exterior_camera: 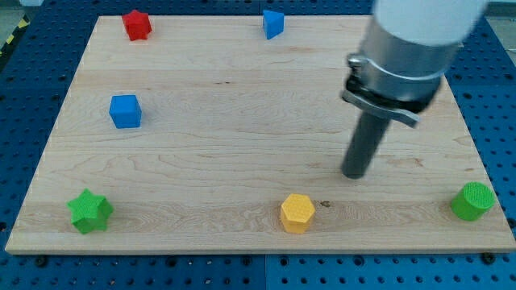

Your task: Place arm in between yellow hexagon and blue cube

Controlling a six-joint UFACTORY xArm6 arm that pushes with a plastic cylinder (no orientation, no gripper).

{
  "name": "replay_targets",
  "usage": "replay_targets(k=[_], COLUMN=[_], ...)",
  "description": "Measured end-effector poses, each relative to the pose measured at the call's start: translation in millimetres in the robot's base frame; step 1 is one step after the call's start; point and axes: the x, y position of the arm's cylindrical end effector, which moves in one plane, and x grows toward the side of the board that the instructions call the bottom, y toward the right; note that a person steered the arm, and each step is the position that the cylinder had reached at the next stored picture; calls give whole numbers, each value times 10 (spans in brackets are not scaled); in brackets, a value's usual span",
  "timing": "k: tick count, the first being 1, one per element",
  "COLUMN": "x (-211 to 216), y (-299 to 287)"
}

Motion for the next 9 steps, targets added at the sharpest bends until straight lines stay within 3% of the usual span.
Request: replay_targets(k=[1, 4, 6, 9], x=[-203, -235, -293, -293], y=[-290, -364, -1003, -1307])
